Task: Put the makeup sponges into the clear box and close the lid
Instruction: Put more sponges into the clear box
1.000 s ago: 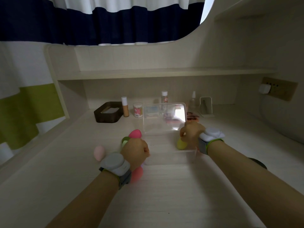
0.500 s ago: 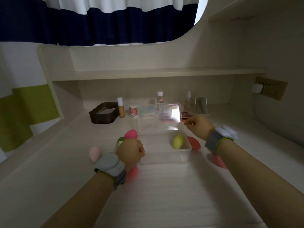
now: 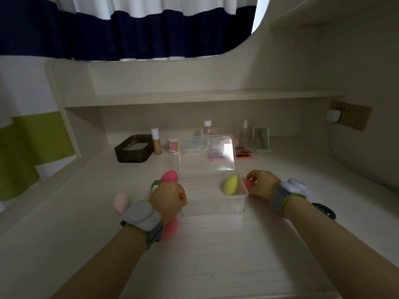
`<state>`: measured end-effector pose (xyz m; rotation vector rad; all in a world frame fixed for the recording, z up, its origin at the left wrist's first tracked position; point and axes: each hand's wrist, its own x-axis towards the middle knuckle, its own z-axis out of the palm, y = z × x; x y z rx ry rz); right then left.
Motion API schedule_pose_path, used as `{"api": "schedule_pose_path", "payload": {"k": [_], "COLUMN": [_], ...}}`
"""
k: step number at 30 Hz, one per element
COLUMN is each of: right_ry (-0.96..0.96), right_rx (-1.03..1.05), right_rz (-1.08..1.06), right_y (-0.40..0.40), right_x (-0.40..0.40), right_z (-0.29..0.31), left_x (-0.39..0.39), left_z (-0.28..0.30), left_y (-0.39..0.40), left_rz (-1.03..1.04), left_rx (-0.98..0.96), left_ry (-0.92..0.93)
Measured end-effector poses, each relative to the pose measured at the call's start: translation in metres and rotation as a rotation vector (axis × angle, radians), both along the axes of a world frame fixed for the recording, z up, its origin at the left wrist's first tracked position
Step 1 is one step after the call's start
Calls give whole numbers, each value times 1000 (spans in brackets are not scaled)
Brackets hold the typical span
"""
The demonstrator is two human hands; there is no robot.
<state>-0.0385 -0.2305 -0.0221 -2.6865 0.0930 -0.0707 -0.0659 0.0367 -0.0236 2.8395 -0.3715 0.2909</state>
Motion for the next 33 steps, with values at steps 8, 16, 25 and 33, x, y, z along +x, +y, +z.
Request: {"api": "schedule_pose_path", "payload": {"k": [8, 16, 25, 33], "right_ry": [-38, -181, -273, -191], "right_rx": [-7, 171, 268, 233], "right_rz": [-34, -99, 22, 194], "right_y": [2, 1, 19, 27], "right_x": [-2, -5, -8, -3], "right_z": [1, 23, 37, 36], "left_x": [-1, -2, 0, -1], "left_z": [0, 0, 0, 0], "left_y": [-1, 0, 0, 1], "left_rz": [4, -7, -8, 8], "left_rx": [-6, -34, -37, -16], "left_ry": [1, 33, 22, 39]}}
